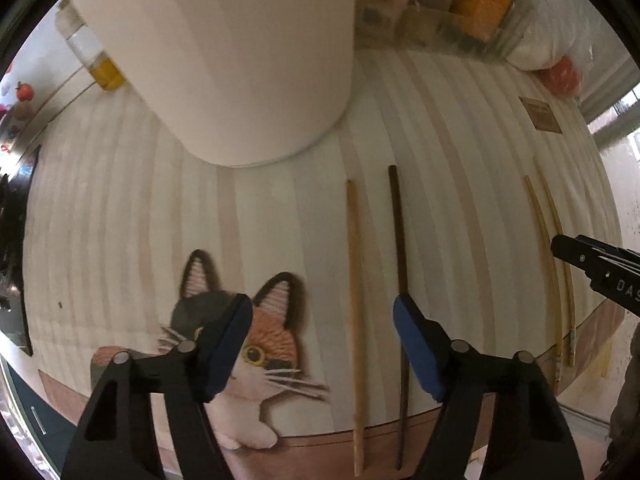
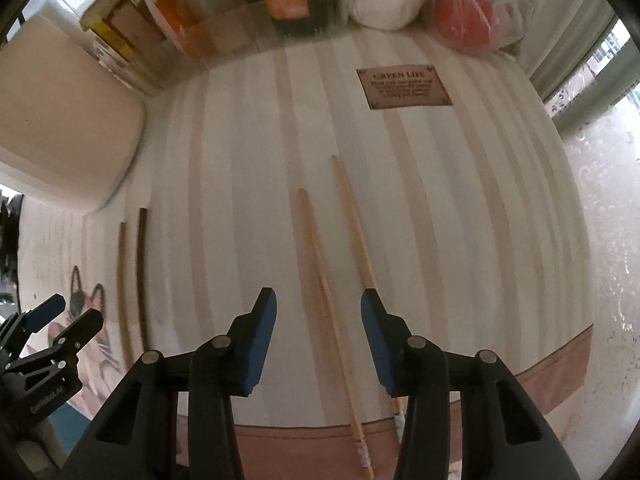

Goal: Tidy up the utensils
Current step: 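Grasp a light chopstick with the left tool while the right tool grasps another light chopstick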

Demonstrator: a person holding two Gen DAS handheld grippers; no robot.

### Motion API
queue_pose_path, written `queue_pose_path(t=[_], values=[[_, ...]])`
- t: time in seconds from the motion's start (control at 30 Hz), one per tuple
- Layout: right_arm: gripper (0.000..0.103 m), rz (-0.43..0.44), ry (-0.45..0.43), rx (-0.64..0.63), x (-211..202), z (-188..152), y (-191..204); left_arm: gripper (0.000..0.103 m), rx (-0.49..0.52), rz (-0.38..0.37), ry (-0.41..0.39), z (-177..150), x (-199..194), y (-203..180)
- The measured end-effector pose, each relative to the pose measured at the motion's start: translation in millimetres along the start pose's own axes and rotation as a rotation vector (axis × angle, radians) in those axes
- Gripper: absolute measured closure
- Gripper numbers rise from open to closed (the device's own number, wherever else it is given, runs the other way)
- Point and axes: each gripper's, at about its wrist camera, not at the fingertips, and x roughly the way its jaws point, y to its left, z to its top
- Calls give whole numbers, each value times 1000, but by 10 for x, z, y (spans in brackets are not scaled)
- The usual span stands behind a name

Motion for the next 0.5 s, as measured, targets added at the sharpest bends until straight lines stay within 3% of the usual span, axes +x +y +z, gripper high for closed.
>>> queue_pose_path(t=[0.23, 0.3, 0.4, 0.43, 0.5], values=[[58, -52, 23, -40, 185, 0, 2, 67, 30, 2, 36, 59, 148, -119], [65, -86, 8, -73, 196, -10, 29, 76, 39, 8, 51, 58, 205, -157], [96, -86, 19, -87, 222, -24, 54, 88, 41, 0, 58, 71, 270, -212], [96, -77, 36, -77, 263, -38, 46, 95, 42, 6, 56, 70, 273, -220], [96, -86, 23, -80, 264, -65, 55, 97, 34, 2, 53, 75, 281, -225]])
